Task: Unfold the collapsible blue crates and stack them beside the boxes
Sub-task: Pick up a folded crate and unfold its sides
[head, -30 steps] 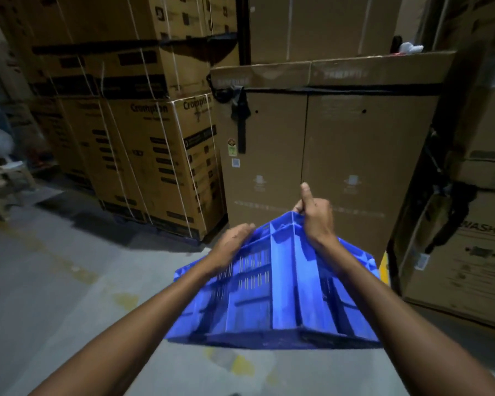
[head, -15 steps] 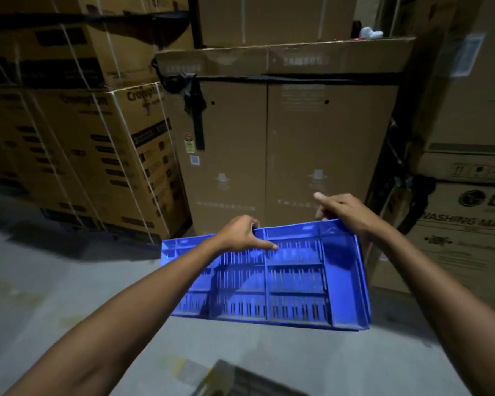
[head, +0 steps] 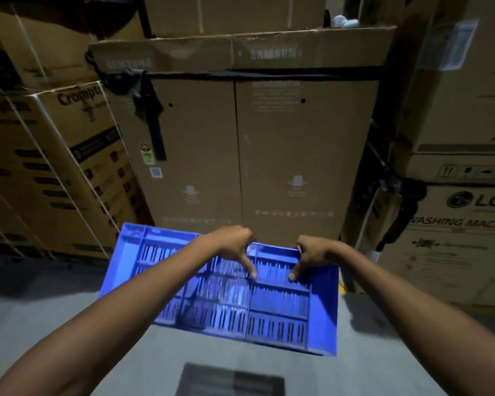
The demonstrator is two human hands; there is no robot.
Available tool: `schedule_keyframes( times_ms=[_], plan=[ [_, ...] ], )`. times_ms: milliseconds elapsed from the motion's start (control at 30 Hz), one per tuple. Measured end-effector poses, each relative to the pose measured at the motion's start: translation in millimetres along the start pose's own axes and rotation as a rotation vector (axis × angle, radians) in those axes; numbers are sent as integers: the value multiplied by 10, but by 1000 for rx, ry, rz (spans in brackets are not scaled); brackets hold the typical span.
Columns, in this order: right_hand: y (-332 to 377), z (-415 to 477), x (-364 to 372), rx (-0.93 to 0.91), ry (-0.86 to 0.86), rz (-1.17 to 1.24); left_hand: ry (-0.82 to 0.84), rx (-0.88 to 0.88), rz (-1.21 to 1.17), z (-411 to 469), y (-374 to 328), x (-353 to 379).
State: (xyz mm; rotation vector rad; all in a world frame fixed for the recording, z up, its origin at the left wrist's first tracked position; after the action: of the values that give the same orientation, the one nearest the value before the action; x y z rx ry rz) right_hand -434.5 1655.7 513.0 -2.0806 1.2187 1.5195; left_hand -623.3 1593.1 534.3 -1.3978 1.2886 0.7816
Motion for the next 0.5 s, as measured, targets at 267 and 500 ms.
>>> schedule_keyframes(
  times_ms=[267,500],
  plan=[
    [49,937,158,15,-206,-415,129,-172,-49,618,1007,562],
    [-391,1871,244,80,-290,-364,5,-220,19,1440,1502,623]
  ],
)
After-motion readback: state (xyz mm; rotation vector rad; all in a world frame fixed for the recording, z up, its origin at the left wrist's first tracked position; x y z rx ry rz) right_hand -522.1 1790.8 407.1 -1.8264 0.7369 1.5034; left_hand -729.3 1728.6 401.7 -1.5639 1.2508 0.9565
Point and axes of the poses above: each hand's wrist, its own z-axis towards the middle knuckle, its own x-axis out of the palm, y = z × x, the point moved 4 cm from there along z, towards the middle knuckle, and after that the axes turned 9 degrees about -z, right-handed, at the moved point
